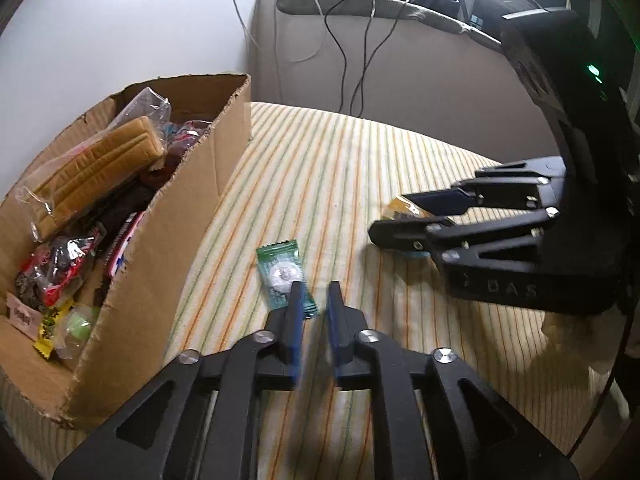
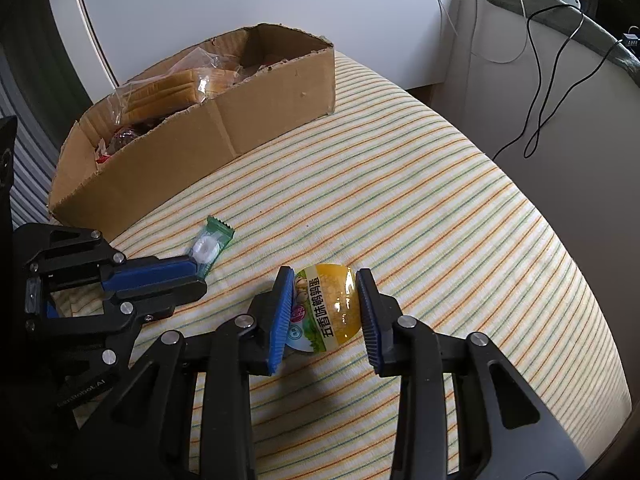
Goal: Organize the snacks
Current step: 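Grasp the yellow round candy packet with the right tool while the left tool grasps the green mint packet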
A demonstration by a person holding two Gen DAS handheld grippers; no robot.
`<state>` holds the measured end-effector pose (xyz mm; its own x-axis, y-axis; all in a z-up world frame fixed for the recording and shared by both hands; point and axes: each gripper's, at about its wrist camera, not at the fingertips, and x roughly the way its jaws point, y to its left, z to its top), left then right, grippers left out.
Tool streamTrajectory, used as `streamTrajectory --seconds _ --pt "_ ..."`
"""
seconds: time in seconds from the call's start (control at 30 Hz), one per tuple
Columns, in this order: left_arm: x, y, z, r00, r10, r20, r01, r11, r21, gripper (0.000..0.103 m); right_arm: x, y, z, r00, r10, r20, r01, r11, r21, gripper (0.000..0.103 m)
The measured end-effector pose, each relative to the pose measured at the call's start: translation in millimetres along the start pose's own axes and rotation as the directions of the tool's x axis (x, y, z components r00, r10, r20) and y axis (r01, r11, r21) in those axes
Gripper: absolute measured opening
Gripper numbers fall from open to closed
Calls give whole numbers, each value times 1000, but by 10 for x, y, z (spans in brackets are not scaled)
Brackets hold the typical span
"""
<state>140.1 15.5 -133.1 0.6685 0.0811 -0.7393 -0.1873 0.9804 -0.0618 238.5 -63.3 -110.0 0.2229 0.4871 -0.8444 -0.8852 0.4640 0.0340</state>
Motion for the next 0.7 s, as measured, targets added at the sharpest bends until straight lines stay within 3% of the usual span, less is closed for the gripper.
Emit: streamTrajectory --seconds 0.03,0.1,0.37,0.53,0.63,0.7 --pt "2 -4 13 1000 0 -3 0 1000 -1 31 9 -8 17 1000 -1 0 1 1000 0 33" --pt "9 -34 46 1000 20 -2 -20 1000 3 36 -2 -9 16 1000 -3 0 3 1000 -3 33" --pt "-50 52 59 1000 1 22 0 999 -37 36 -34 -17 47 1000 -4 12 4 1000 -1 33" --pt "10 21 70 1000 25 9 -24 999 -29 36 -44 -30 28 1000 0 20 0 1000 12 33" --pt "68 -14 91 1000 2 -9 -2 1000 1 35 -30 -49 11 1000 5 19 -5 1000 18 33" --pt "120 -90 91 998 -47 -44 49 997 58 35 -32 -72 -9 1000 8 19 -8 1000 22 33"
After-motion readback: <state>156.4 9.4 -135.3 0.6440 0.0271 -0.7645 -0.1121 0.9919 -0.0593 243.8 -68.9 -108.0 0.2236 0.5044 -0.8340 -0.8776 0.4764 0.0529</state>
